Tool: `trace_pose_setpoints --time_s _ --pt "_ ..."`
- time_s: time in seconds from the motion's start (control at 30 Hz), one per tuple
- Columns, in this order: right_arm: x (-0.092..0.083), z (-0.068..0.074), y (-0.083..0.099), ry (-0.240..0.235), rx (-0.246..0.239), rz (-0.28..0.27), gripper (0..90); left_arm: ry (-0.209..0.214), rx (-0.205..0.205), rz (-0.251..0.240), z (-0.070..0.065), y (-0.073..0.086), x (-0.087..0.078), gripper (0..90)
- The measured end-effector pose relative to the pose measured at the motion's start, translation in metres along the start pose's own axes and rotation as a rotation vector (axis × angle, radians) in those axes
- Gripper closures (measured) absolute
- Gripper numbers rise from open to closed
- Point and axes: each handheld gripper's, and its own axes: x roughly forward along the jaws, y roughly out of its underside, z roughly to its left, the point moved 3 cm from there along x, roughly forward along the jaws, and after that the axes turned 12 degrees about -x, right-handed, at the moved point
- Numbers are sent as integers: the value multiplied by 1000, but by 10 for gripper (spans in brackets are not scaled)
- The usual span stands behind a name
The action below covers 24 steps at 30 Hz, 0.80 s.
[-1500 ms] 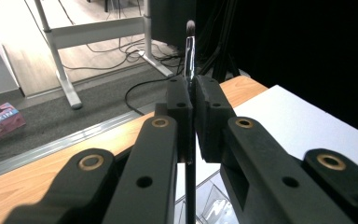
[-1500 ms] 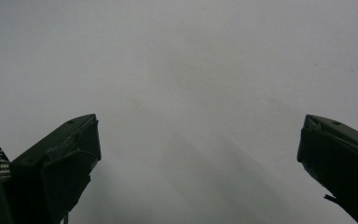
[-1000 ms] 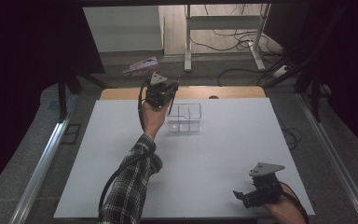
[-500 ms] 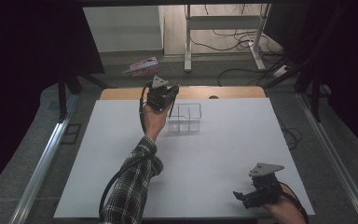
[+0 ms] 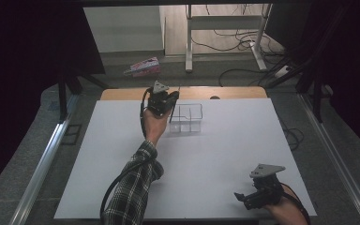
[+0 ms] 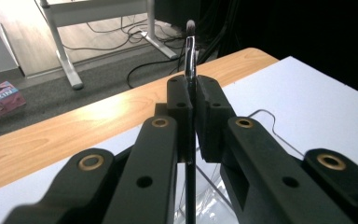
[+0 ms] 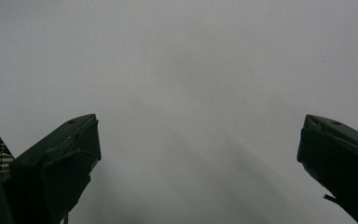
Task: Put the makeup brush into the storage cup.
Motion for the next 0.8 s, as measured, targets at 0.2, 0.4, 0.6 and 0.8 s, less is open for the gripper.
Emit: trace_pose_setpoints --time_s 0.2,0.4,0.6,0.8 --pt "0 0 0 -1 0 4 0 -7 -4 13 2 9 2 861" --pt "1 1 0 -1 -3 7 0 -18 11 35 1 13 3 861" --pt "1 1 0 -4 -3 11 0 -46 25 40 2 15 3 837" --pt "1 1 0 0 -8 10 0 -38 24 60 2 5 -1 299"
